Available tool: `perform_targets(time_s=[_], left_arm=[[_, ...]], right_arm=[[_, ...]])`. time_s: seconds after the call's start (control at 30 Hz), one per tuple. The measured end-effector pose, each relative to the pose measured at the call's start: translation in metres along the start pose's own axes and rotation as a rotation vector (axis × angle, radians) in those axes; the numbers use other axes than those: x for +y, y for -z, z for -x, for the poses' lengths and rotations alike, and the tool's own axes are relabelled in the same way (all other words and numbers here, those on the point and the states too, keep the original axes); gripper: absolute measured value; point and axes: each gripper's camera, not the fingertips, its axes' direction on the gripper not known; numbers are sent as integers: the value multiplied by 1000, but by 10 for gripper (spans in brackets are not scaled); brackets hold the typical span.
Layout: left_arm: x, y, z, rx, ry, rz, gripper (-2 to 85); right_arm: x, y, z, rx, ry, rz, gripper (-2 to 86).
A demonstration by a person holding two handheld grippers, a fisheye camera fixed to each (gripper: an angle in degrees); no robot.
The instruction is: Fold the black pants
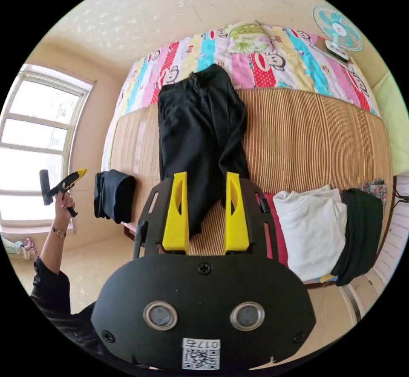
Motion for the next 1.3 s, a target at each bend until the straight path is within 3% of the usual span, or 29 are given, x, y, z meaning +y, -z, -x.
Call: perform_targets(time_s=[0.07,0.17,0.27,0.43,0.5,0.53,0.57,0.63,0.7,0.77,0.83,0.9,0.93,1.0,1.07,1.17,1.3], left_arm=[[23,-88,14,54,3,157,109],[42,-170,10,202,36,240,123],[46,-233,-8,342,76,287,134],[40,-282,-26,418,153,396,91],[39,-270,-17,556,171,359,55],[39,-252,-6,725,163,302,43],[40,-227,8,928,167,226,40],[45,-181,33,1169,188,88,39],[55,-127,57,1335,183,-72,38],[75,-72,87,1469,185,-231,38],[97,-51,111,1528,220,-314,38],[122,-49,138,1504,298,-367,38],[141,-53,158,1381,372,-360,39],[170,-60,183,1030,478,-270,39],[209,-83,211,575,680,2,29],[254,-99,228,355,889,162,14],[235,-99,202,274,721,152,55]], right_arm=[[10,-41,-22,-6,-34,70,140],[19,-82,-39,9,-28,128,150],[16,-107,-47,179,31,206,139],[1,-91,-40,278,171,179,100],[-15,-81,-30,339,262,287,60],[-21,-76,-30,317,259,312,45],[-34,-59,-38,181,188,339,37],[-51,-22,-68,-309,11,321,29],[-43,45,-101,-1001,-87,46,22],[-21,91,-122,-1241,-103,-155,19],[5,116,-142,-1349,-156,-254,18],[42,125,-169,-1360,-268,-342,16],[52,122,-177,-1337,-307,-357,15],[78,101,-208,-1086,-444,-300,14],[88,78,-227,-788,-536,-138,13],[103,60,-247,-479,-724,56,10],[84,81,-226,-445,-520,50,19]])
